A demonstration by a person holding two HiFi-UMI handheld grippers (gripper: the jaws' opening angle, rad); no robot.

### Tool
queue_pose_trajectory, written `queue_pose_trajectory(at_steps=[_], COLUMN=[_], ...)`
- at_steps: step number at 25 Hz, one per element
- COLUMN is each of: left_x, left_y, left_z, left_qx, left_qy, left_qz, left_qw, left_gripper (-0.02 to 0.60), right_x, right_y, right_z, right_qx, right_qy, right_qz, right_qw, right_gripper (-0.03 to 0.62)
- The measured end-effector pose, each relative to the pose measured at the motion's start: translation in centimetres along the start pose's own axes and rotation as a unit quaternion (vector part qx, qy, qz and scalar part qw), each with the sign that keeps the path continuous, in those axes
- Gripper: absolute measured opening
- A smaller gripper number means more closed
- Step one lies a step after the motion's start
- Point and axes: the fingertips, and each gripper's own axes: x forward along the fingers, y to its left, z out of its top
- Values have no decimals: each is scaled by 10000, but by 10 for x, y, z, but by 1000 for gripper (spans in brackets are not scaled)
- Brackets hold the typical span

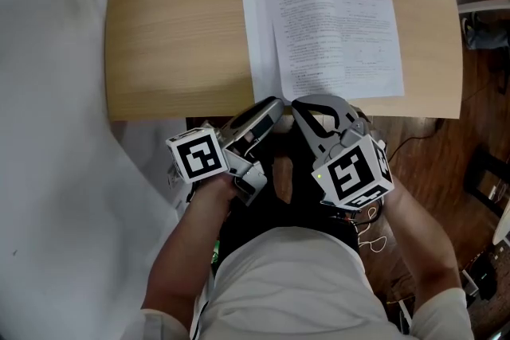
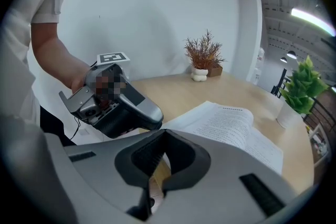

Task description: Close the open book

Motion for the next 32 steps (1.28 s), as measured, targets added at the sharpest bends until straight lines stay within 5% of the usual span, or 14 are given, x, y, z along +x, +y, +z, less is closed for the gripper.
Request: queue_pose_trajectory(at_steps=[14,19,22,32], left_x=[19,26,26,28], left_y=[-11,-12,-13,-28], left_z=[-4,-2,2,7], left_qx=[-1257,-1230,-1112,-802], left_qy=[223,256,170,65], left_qz=[-664,-703,-681,-750], left_qw=[9896,9896,9913,9939], left_gripper=[117,115,-3,-3], right_x=[-12,-12,-12,-21], right_y=[6,6,7,4], right_z=[8,7,6,6], right_qx=[-475,-633,-881,-1657], right_qy=[-67,-75,-79,-73], right_qz=[5,27,-72,-951], right_qw=[9988,9980,9961,9816], right_gripper=[1,0,2,41])
